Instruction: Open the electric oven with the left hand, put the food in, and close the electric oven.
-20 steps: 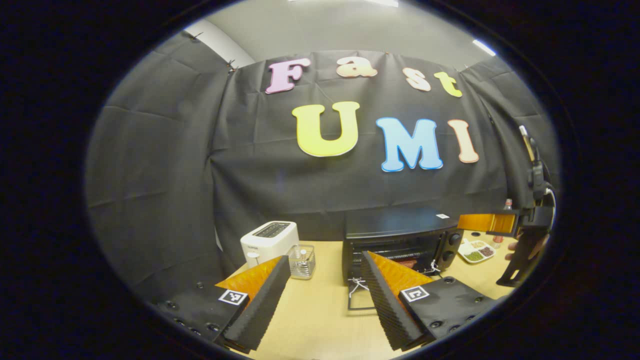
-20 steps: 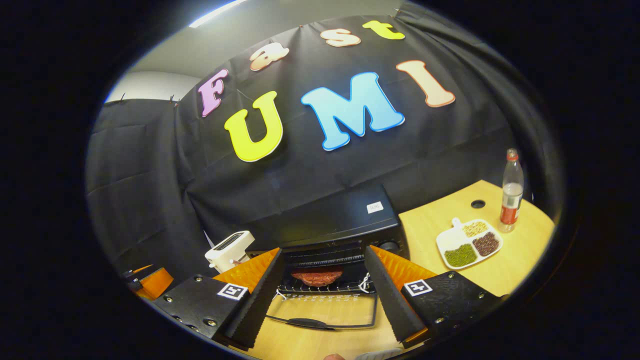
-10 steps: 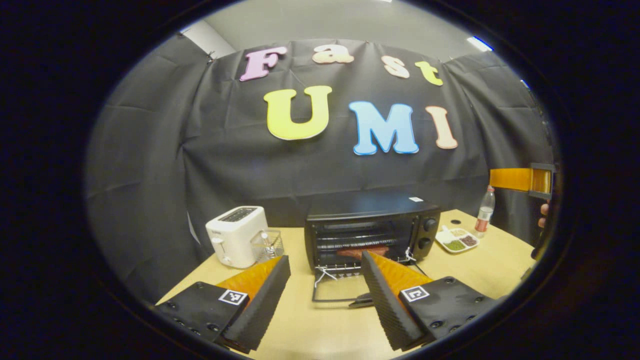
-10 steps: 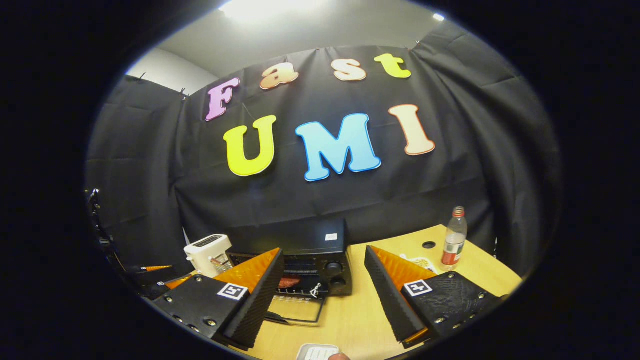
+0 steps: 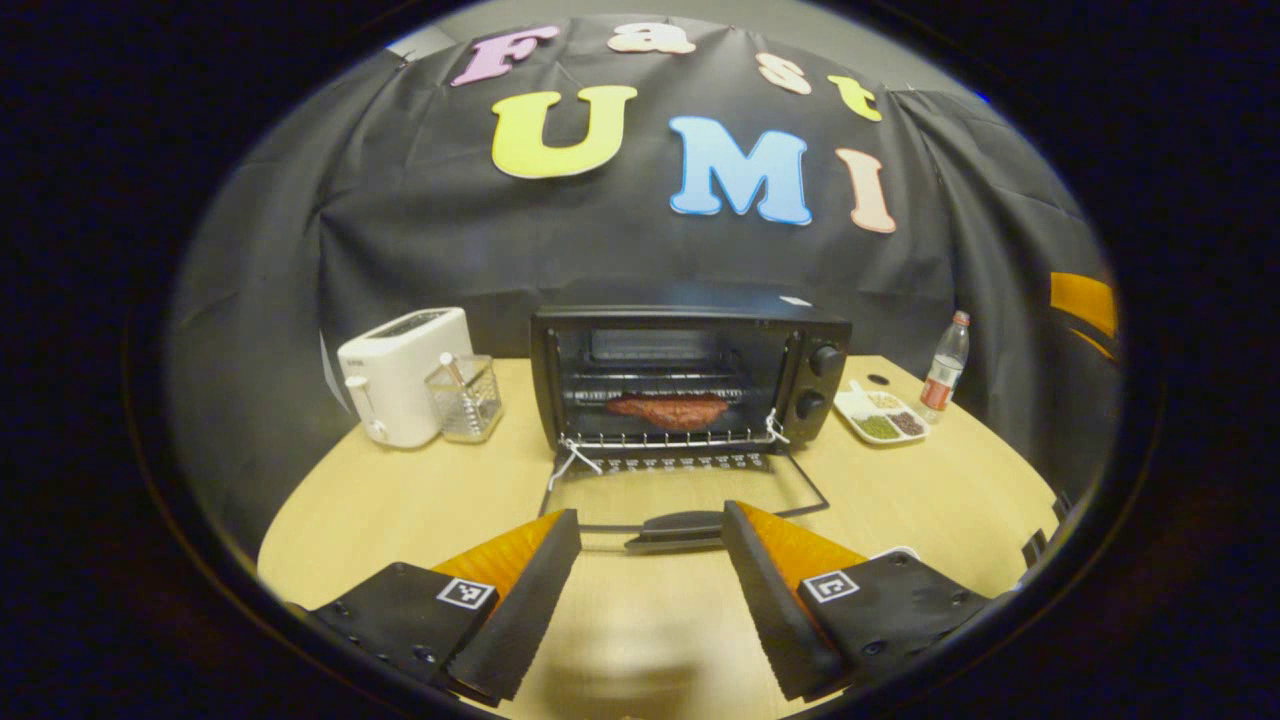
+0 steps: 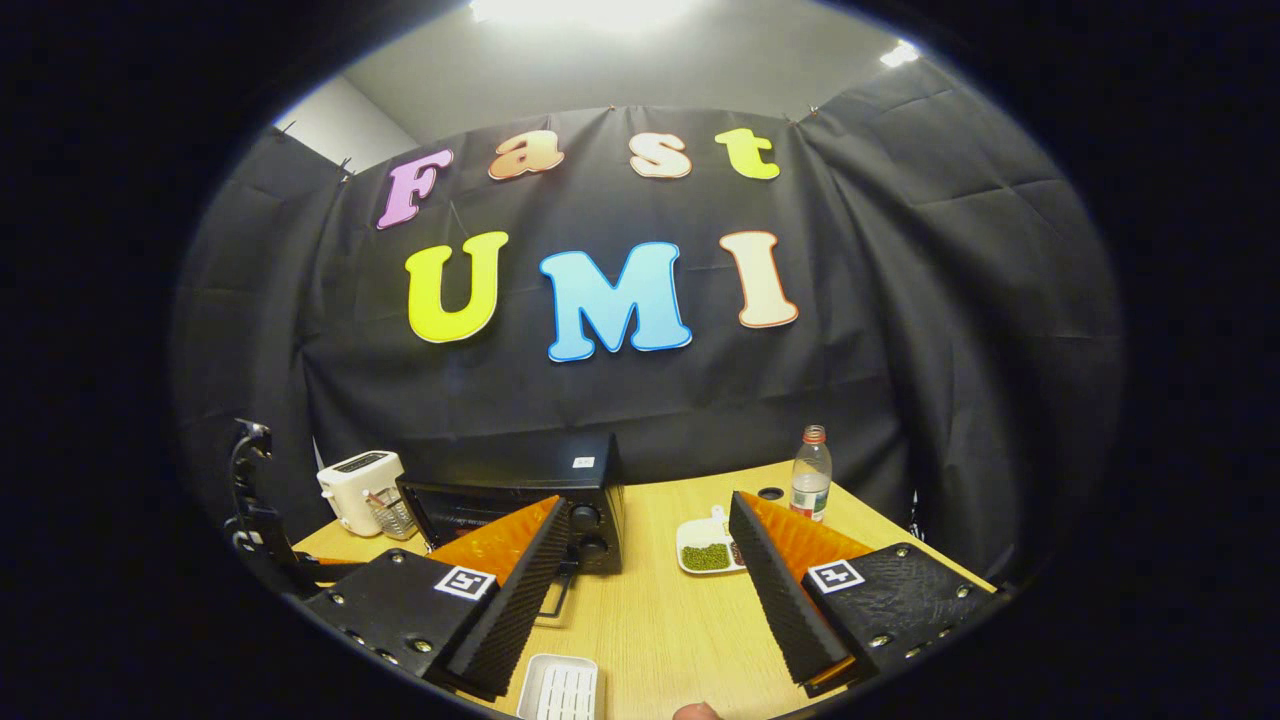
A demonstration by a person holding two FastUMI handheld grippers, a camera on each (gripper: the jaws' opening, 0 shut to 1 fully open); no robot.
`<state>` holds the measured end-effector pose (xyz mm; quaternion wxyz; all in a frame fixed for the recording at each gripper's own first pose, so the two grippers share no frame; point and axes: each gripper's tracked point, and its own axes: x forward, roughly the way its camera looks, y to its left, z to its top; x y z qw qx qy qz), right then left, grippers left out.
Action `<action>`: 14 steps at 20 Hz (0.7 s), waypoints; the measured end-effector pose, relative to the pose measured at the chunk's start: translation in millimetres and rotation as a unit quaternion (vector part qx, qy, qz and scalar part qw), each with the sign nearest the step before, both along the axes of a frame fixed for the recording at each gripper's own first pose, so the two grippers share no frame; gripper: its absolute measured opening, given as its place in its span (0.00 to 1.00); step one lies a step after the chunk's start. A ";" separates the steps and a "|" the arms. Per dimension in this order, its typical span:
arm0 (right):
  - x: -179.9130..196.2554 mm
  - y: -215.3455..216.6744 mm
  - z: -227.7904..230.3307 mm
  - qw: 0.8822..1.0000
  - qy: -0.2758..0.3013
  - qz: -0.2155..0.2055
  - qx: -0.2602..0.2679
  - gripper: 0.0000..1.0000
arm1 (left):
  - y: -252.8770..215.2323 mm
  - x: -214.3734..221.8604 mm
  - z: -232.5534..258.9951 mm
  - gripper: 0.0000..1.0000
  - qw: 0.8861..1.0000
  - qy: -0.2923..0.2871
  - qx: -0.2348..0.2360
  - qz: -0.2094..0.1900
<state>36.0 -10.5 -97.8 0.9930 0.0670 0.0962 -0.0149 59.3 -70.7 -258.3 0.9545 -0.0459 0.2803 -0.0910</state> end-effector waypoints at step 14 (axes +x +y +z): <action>-42.3 -40.2 -10.2 0.997 0.029 -0.064 -0.029 0.98 | -45.2 2.8 -97.0 1.00 0.989 0.135 0.019 -0.058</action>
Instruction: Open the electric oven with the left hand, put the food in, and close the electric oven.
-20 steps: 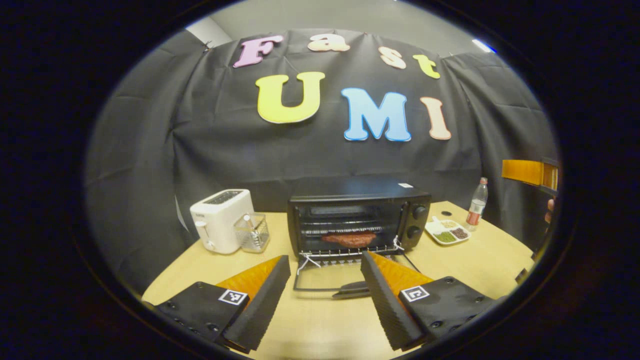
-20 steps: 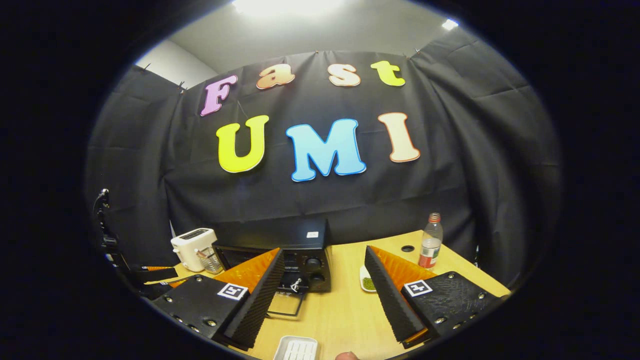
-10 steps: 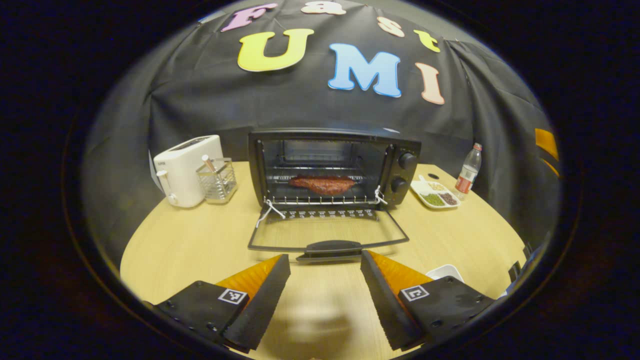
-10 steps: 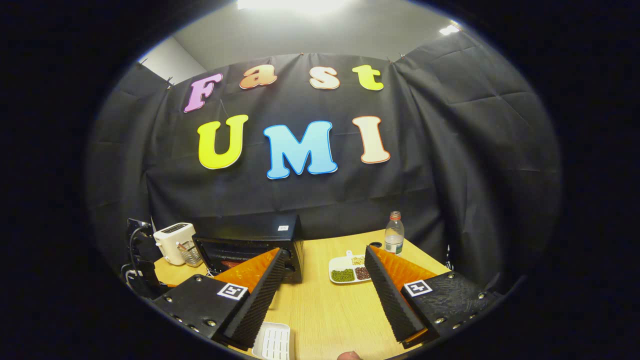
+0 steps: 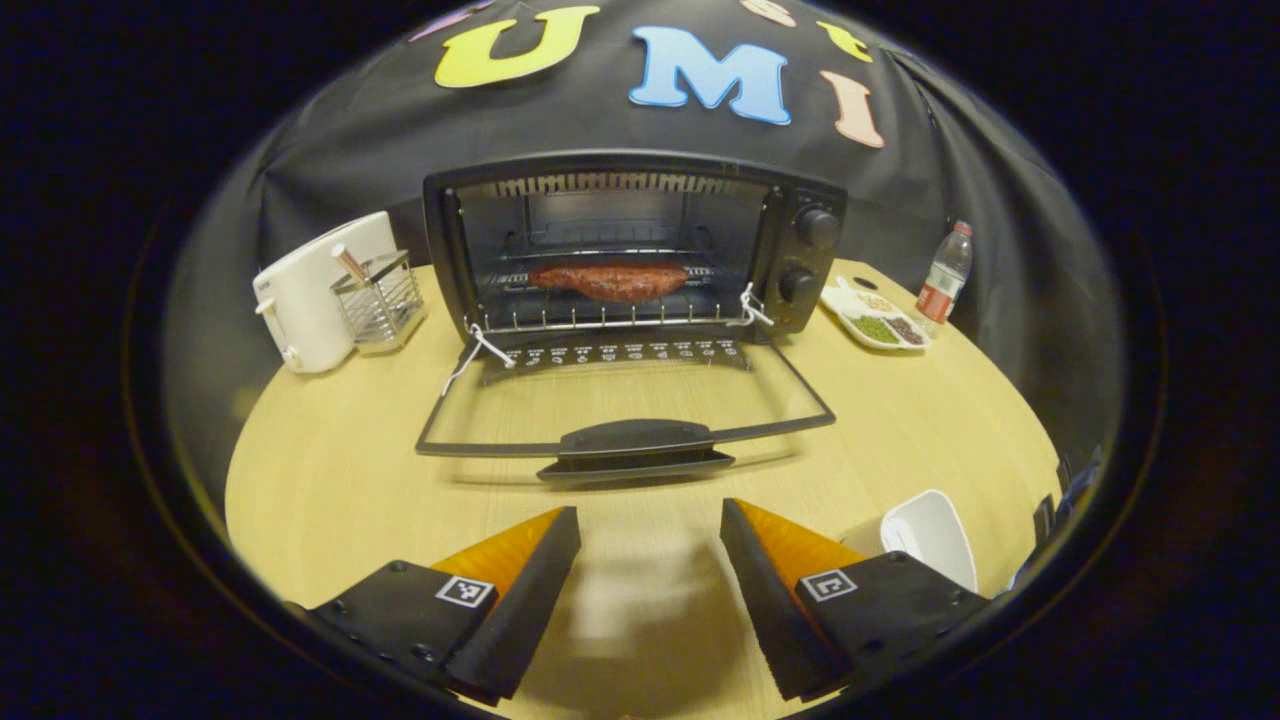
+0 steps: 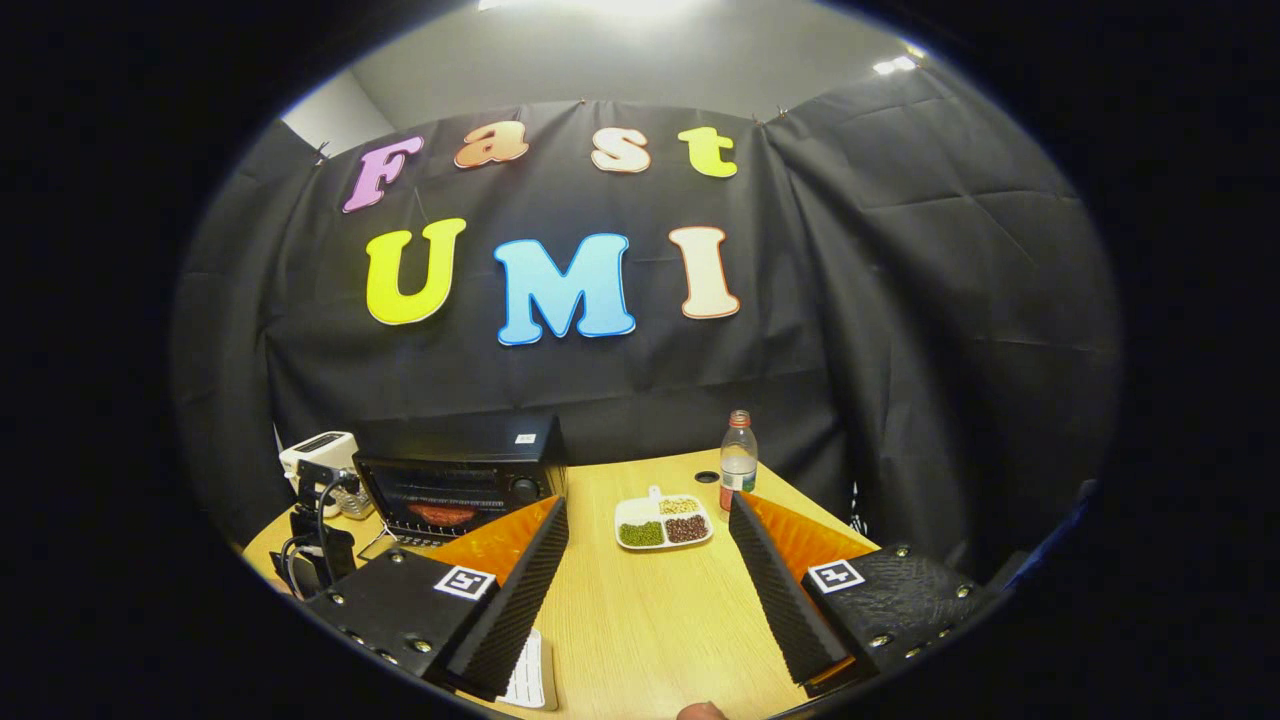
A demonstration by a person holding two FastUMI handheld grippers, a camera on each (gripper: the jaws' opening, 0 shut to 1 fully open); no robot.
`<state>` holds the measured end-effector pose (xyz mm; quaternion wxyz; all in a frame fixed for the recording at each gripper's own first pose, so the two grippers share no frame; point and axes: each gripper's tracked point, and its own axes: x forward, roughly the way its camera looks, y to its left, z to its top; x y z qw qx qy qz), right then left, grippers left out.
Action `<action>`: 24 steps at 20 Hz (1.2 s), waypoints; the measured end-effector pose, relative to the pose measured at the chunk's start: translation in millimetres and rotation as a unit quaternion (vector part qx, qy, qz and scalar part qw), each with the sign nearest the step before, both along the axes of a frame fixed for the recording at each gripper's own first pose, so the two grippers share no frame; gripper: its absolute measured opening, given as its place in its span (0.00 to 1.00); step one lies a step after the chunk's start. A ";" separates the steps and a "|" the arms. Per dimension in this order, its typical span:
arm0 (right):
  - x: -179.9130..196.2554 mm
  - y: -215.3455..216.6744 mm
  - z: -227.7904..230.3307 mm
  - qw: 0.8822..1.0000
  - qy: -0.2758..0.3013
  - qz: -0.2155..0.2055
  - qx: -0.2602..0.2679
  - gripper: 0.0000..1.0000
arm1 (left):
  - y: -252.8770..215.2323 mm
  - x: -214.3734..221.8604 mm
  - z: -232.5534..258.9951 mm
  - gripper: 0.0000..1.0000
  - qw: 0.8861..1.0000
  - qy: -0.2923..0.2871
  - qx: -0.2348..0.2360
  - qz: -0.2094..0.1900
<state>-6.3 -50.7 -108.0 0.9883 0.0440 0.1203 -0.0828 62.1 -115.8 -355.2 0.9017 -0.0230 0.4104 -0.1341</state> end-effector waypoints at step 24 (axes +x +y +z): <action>1.8 -17.0 1.5 1.000 -0.005 -0.016 -0.017 0.98 | -3.5 21.8 -8.7 1.00 0.999 -0.025 0.032 0.032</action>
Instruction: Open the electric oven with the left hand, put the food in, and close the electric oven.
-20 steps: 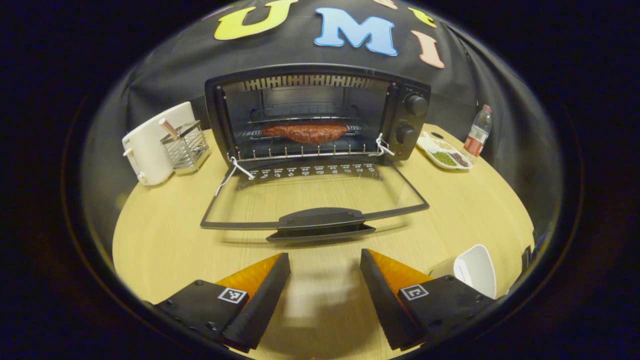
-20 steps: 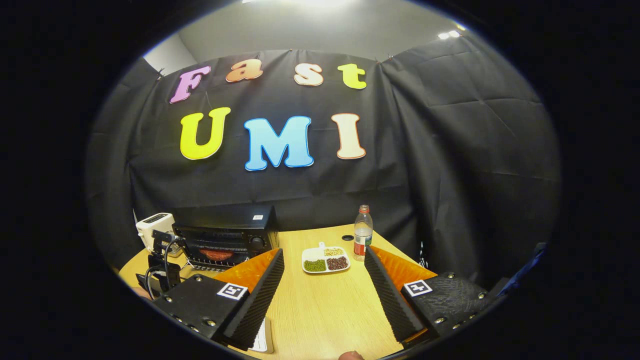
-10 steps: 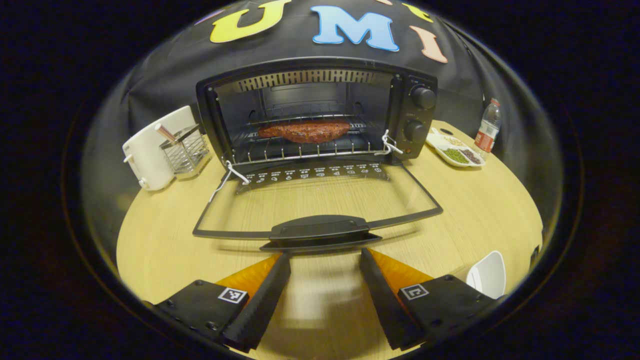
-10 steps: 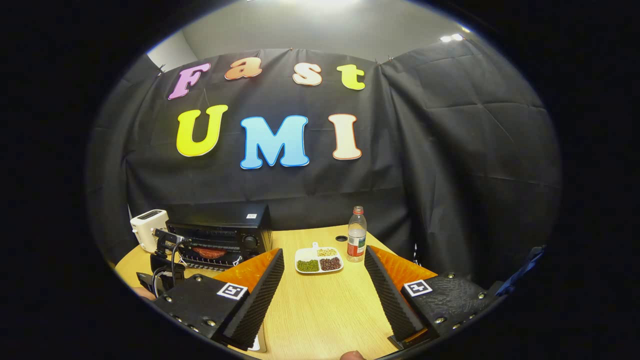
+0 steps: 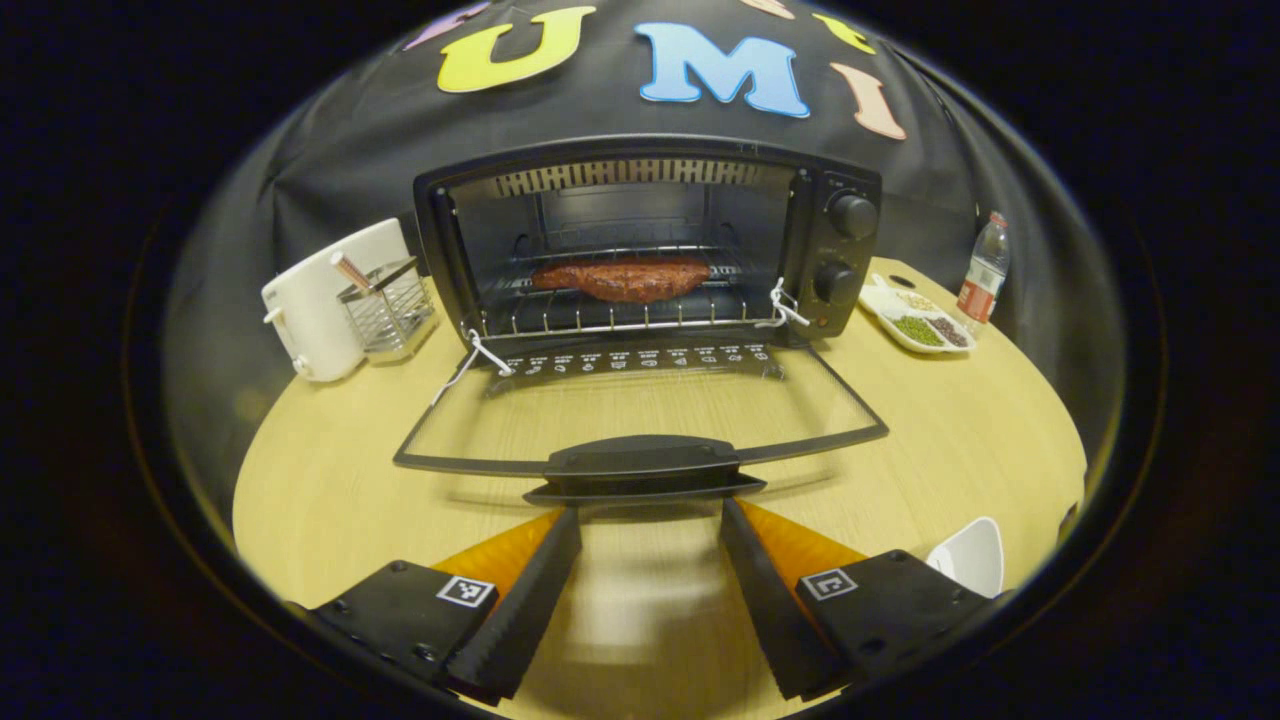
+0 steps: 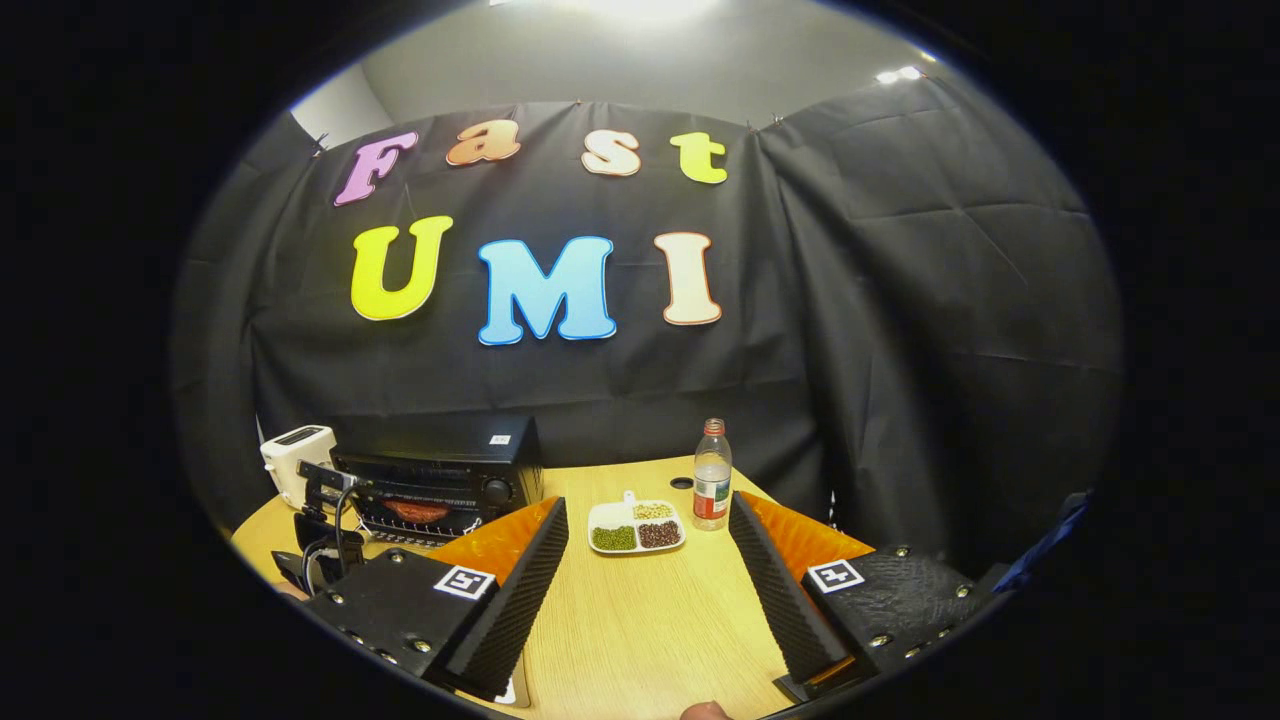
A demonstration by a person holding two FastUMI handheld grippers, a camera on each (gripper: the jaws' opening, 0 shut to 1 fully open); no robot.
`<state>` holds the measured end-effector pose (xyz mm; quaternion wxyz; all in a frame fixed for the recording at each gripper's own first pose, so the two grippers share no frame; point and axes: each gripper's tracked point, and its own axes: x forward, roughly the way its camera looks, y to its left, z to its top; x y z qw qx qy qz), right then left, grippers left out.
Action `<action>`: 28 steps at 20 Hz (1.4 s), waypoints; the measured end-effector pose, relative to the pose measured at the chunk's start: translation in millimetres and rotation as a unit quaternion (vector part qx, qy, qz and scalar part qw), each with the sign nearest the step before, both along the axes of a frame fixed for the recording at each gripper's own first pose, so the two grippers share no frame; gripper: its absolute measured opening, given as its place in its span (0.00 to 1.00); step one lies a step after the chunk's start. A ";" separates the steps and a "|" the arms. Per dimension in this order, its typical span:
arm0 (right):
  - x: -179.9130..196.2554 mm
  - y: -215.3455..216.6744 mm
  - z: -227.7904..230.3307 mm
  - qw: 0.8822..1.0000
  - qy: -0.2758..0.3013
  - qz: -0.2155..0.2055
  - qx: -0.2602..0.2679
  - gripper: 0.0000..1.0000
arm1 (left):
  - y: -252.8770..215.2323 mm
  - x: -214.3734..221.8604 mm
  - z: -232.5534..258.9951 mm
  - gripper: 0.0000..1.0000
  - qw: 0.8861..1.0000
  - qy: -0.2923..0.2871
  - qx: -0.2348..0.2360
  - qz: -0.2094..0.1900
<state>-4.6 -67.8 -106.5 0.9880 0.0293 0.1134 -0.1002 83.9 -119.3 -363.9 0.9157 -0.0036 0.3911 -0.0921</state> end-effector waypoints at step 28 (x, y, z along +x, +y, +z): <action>24.2 32.5 -8.3 1.000 0.004 0.027 0.009 0.98 | 7.9 60.1 104.9 0.95 0.991 -0.131 -0.019 0.000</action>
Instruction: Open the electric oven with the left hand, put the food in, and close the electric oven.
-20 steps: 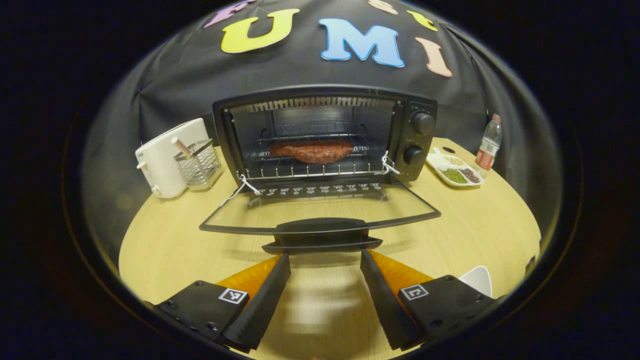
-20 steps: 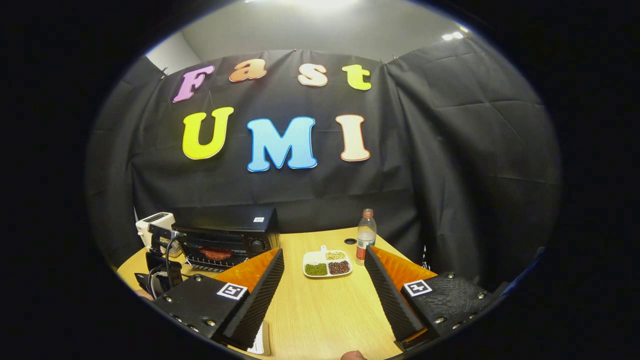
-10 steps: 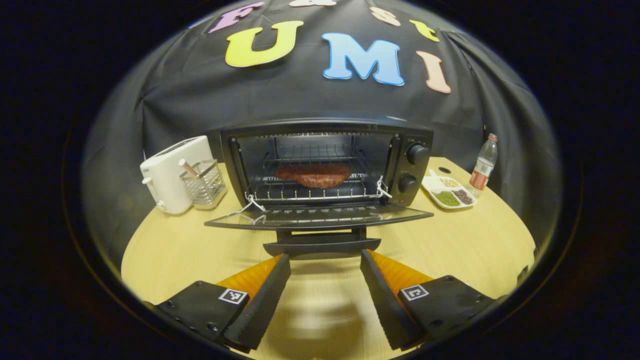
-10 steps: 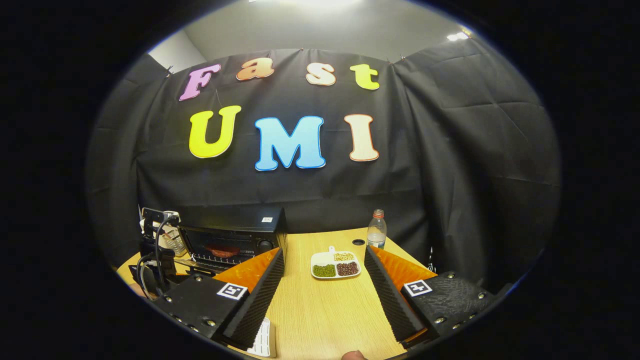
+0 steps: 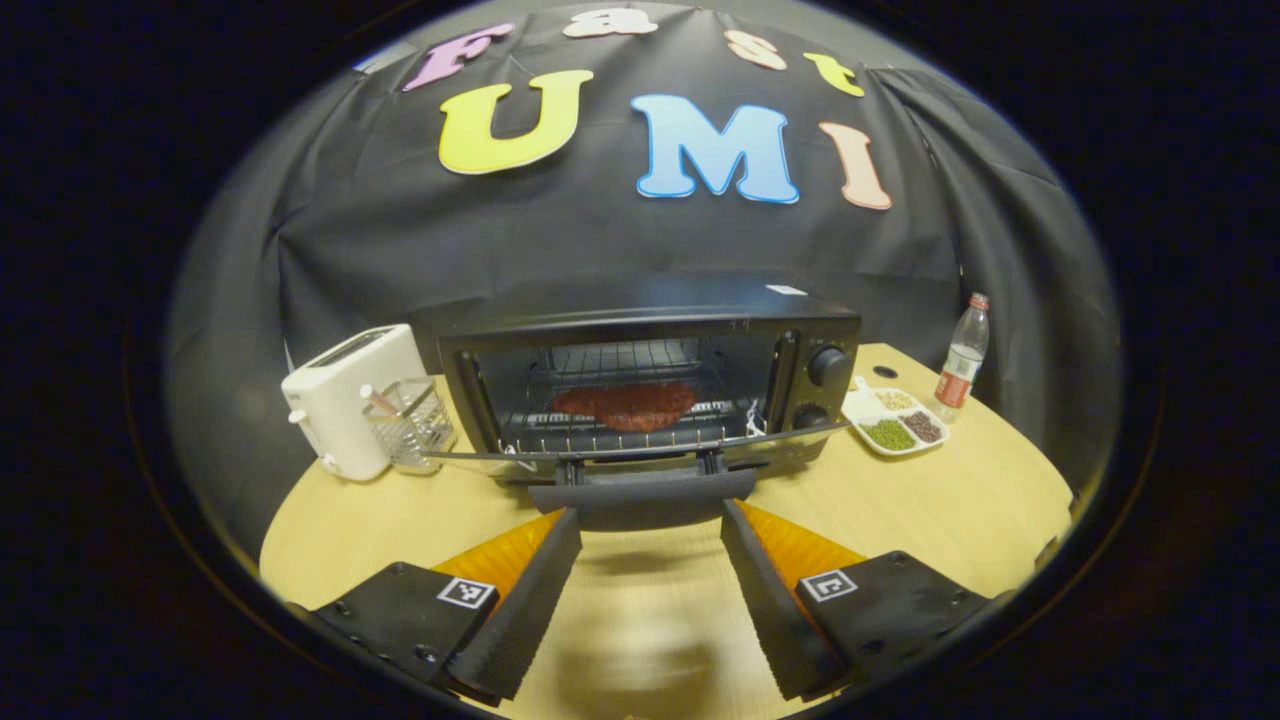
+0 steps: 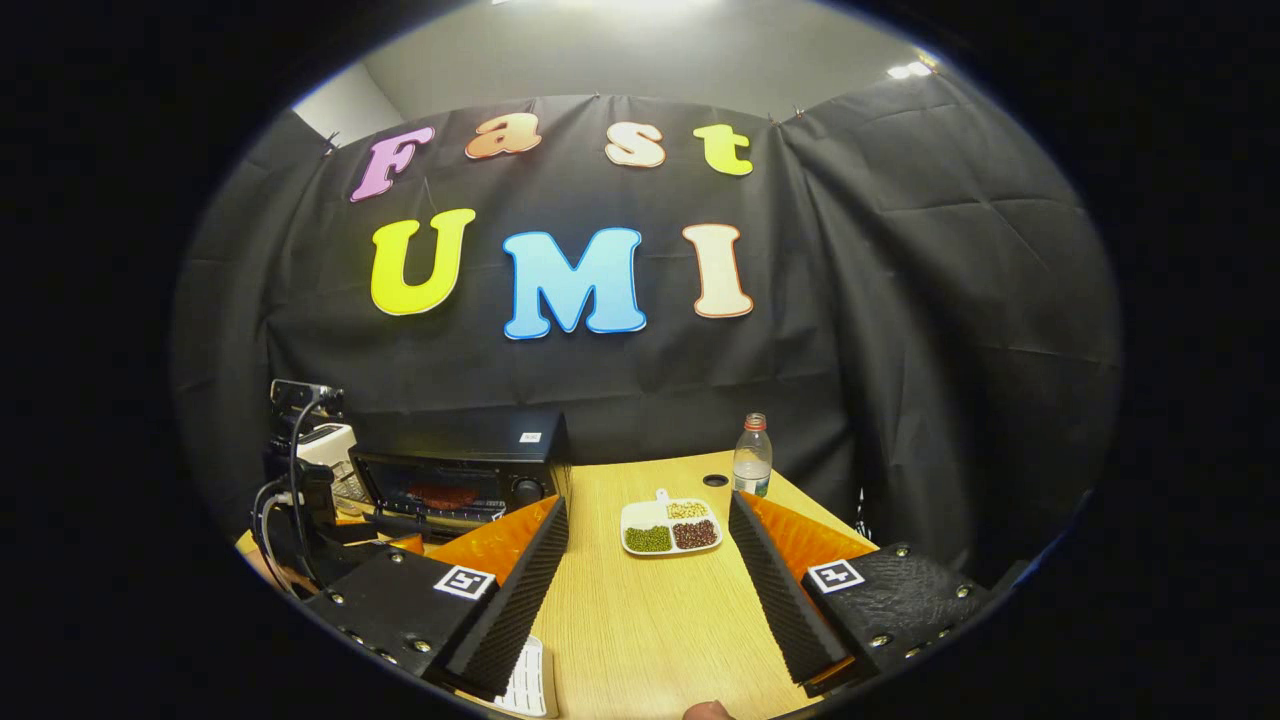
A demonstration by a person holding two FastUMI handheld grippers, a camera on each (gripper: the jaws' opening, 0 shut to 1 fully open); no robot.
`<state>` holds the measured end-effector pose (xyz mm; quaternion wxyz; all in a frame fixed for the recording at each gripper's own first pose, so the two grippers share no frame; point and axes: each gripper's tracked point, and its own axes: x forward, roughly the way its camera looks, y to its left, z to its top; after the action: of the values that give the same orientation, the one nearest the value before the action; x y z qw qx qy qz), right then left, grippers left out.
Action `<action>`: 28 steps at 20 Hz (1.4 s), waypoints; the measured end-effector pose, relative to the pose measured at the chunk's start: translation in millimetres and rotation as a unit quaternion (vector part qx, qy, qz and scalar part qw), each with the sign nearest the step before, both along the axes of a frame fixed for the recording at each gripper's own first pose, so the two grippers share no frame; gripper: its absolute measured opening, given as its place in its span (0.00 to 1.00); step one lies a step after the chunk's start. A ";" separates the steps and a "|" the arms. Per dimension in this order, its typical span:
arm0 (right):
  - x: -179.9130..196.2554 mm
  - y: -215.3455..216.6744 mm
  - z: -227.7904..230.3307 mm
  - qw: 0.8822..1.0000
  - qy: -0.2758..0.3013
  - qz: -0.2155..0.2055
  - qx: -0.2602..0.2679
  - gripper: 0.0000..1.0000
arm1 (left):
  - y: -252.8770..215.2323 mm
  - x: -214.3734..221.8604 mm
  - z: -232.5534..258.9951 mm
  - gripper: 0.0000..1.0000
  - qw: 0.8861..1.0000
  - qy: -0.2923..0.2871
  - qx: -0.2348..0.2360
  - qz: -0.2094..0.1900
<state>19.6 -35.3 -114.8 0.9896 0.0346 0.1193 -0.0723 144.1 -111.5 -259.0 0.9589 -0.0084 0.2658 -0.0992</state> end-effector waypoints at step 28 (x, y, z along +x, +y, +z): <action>-61.0 -20.3 104.7 0.985 -0.121 0.114 -0.047 0.98 | 62.1 -153.6 261.1 0.99 0.968 -0.234 -0.024 0.091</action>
<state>-41.4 -55.6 -10.2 0.9990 -0.0178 -0.0013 0.0399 -9.6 -49.3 2.1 0.9989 -0.0324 0.0292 -0.0168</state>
